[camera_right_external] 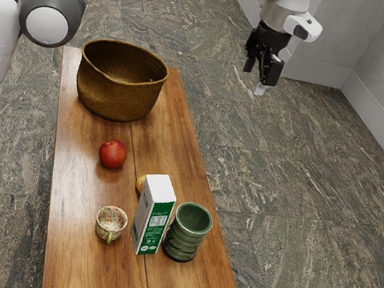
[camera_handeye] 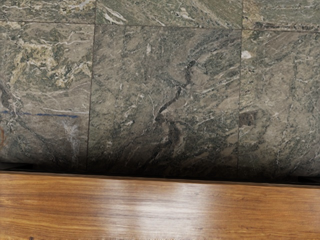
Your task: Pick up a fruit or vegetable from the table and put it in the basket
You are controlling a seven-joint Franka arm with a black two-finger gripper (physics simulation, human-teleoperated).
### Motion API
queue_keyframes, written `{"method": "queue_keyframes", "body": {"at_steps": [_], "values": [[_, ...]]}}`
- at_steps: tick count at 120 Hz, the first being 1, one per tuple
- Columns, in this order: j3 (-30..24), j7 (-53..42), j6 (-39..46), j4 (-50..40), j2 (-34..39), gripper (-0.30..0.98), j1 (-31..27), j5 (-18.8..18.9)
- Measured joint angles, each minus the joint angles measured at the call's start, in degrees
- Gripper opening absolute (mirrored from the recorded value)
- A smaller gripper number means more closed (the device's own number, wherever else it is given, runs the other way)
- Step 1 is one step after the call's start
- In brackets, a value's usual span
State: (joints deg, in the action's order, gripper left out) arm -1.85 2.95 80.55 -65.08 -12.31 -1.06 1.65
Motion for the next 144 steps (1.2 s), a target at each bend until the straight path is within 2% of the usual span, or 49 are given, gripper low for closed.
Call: {"method": "queue_keyframes", "body": {"at_steps": [42,54,66,72,81,86,91,101,124,134,144], "values": [[0.04,0.76,-0.45,0.28,-0.05,0.69,0.00,-0.11],[0.27,0.91,-2.80,9.83,1.65,0.69,0.00,0.12],[1.99,0.33,-6.18,11.67,3.41,0.69,0.02,0.59],[2.34,-0.55,-7.17,3.64,7.50,0.69,-0.11,1.62],[1.69,-1.75,-3.41,-23.13,22.21,0.69,-0.67,2.73],[1.01,-2.35,-1.21,-33.66,27.89,0.69,-0.12,3.12],[0.49,-2.92,0.69,-40.37,31.45,0.69,0.27,3.38],[-0.73,-3.97,3.73,-46.02,33.88,0.69,0.45,3.63],[-3.64,-7.58,6.79,-47.98,34.39,0.69,0.62,1.43],[-2.65,-8.94,8.89,-57.26,44.40,0.69,0.62,1.00],[-2.88,-10.32,10.41,-60.79,46.66,0.69,1.08,0.60]]}}
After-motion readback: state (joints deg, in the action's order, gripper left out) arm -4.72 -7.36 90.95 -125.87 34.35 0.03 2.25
